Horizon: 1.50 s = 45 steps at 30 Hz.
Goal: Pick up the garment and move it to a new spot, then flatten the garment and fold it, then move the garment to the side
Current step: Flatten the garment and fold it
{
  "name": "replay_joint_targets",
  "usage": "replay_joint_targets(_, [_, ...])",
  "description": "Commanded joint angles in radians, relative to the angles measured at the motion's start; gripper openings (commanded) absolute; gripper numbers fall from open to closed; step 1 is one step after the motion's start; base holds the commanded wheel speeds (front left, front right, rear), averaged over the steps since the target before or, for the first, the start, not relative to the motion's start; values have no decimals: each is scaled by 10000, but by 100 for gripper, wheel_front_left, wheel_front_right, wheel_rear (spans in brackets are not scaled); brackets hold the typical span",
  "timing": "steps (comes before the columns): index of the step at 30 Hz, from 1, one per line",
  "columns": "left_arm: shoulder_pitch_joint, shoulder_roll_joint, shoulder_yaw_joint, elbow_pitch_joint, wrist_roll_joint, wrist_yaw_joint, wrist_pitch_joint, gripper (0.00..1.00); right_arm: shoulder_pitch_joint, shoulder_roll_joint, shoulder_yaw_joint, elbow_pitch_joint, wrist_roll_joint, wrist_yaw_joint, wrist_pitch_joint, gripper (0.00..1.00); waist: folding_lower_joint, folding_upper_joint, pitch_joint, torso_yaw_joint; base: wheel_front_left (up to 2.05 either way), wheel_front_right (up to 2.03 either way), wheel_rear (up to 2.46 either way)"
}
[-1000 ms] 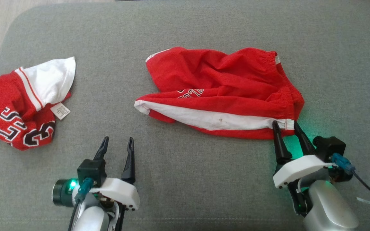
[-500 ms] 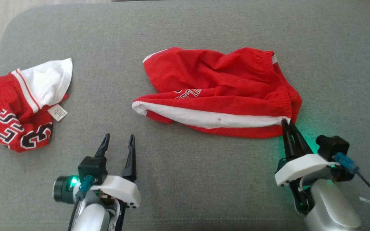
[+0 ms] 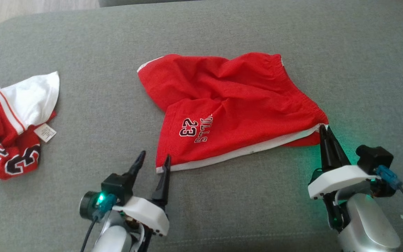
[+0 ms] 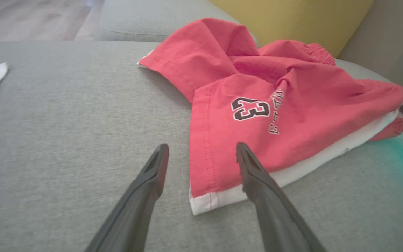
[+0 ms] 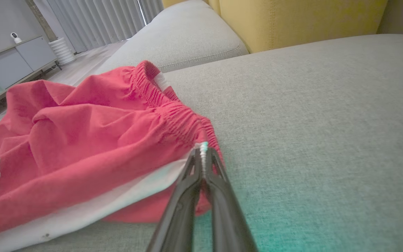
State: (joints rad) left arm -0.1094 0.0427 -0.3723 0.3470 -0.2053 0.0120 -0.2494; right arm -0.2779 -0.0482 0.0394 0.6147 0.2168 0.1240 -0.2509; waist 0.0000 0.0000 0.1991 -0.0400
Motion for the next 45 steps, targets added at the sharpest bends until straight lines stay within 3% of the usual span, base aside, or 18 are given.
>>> replay_joint_targets(1, [-422, 76, 240, -251, -64, -62, -124, 100, -132, -20, 183, -329, -94, 67, -109, 0, 0, 0, 11, -42, 0, 0, 0])
replay_joint_targets(9, [-125, 76, -298, -81, -452, -614, -124, 100, -116, -20, 174, -306, 9, 67, -109, 0, 0, 0, -113, -34, 0, 0, 0])
replay_joint_targets(35, [-393, 76, -170, 969, -1166, -617, -124, 100, -253, -20, 394, -561, 37, 67, -109, 0, 0, 0, 228, -296, 0, 0, 0])
replay_joint_targets(36, [-401, 76, -171, 957, -1151, -622, -124, 83, -258, -20, 390, -574, 40, 67, -109, 0, 0, 0, 251, -293, 0, 0, 0])
replay_joint_targets(37, [-407, 76, -172, 945, -1138, -627, -124, 48, -261, -20, 383, -582, 42, 67, -109, 0, 0, 0, 266, -287, 0, 0, 0])
replay_joint_targets(38, [-407, 76, -172, 945, -1138, -627, -124, 48, -261, -20, 383, -582, 42, 67, -109, 0, 0, 0, 266, -287, 0, 0, 0])
replay_joint_targets(40, [-416, 76, -177, 929, -1097, -637, -124, 0, -268, -20, 363, -587, 41, 67, -109, 0, 0, 0, 279, -266, 0, 0, 0])
replay_joint_targets(45, [-467, 76, -141, 873, -956, -692, -124, 0, -307, -20, 359, -595, 63, 67, -109, 0, 0, 0, 270, -179, 0, 0, 0])
